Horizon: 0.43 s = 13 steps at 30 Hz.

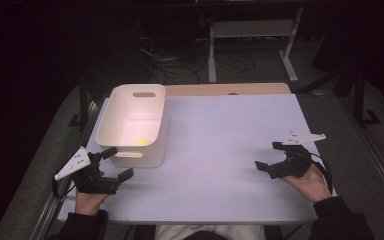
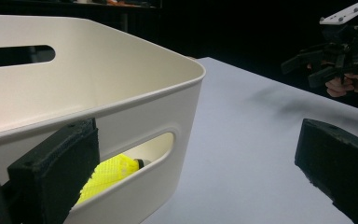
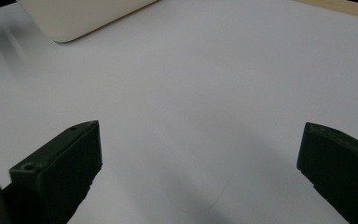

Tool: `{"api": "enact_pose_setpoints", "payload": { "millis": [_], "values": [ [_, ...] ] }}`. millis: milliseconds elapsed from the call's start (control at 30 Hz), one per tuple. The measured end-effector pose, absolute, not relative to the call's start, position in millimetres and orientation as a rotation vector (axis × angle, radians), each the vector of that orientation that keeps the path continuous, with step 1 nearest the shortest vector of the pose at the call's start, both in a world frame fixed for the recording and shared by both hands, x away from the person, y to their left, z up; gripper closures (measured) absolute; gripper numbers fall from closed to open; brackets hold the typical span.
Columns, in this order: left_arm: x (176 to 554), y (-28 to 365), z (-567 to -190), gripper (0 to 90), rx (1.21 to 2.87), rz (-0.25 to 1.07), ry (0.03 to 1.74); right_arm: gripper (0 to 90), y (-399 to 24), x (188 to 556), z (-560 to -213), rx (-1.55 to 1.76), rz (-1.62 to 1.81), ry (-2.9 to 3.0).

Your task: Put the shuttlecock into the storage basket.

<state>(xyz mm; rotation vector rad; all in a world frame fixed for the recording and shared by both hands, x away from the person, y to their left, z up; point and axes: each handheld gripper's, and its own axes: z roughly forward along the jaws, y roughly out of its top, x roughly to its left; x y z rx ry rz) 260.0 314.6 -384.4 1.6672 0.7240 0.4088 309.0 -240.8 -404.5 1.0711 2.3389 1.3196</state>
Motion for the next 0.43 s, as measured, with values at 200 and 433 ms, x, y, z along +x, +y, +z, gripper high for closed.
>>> {"api": "enact_pose_setpoints", "payload": {
  "millis": [200,433],
  "values": [
    [260.0,314.6,-384.3,0.0,1.668,0.409,0.724,0.0,-247.7,302.1,-408.1,1.079,1.335,2.315],
    [260.1,314.6,-384.1,0.0,1.662,0.407,0.722,0.0,-252.5,296.4,-412.2,1.089,1.356,2.281]
  ]
}}
